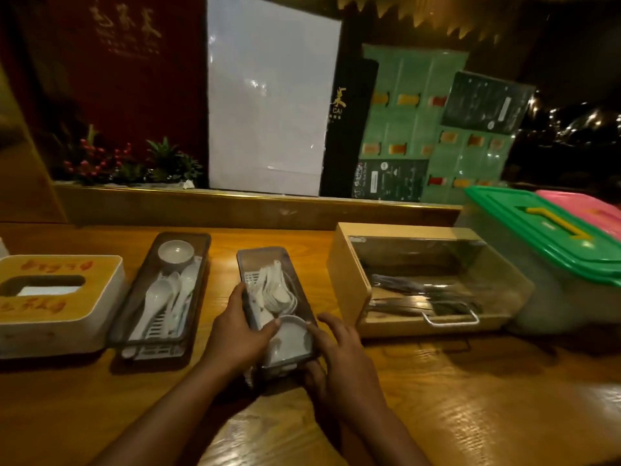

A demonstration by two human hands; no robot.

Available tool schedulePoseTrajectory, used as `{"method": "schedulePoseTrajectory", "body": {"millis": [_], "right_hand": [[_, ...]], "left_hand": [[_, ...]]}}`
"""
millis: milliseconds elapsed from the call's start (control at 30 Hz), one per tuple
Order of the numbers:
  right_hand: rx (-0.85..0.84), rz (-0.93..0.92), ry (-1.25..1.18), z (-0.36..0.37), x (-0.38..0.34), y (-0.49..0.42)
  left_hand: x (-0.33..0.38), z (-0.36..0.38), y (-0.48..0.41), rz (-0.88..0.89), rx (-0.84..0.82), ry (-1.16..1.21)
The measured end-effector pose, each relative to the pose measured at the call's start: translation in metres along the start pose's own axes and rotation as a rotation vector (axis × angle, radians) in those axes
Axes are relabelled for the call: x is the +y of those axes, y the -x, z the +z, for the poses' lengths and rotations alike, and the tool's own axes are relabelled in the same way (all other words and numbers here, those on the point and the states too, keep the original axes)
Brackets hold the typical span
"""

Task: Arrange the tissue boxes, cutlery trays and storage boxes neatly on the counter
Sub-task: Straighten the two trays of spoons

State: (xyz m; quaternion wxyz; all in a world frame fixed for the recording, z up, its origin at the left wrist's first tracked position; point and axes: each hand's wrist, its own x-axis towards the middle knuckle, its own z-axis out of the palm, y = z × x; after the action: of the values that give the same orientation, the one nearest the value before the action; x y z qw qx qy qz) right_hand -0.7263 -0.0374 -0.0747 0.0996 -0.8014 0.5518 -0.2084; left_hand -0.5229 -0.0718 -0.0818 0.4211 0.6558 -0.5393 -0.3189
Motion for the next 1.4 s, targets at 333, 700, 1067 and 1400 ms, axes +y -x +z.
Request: {"method": "schedulePoseTrajectory", "body": {"millis": [333, 700, 1067, 1400], "right_hand": [[0.101, 0.055, 0.252, -0.014, 0.019, 0.000], [0.127, 0.039, 0.396, -0.015, 0.040, -0.010], [0.138, -0.008, 0.386, -0.014, 0.049, -0.015], [0.105, 0.031, 0.238, -0.023, 0.034, -0.013]], "left_hand": [[0.020, 0.043, -0.029, -0.074, -0.133, 0.194], [0.030, 0.068, -0.040, -0.132, -0.187, 0.323], [0.036, 0.069, -0.039, -0.127, -0.183, 0.345], [0.050, 0.064, -0.036, -0.107, -0.209, 0.262]]}}
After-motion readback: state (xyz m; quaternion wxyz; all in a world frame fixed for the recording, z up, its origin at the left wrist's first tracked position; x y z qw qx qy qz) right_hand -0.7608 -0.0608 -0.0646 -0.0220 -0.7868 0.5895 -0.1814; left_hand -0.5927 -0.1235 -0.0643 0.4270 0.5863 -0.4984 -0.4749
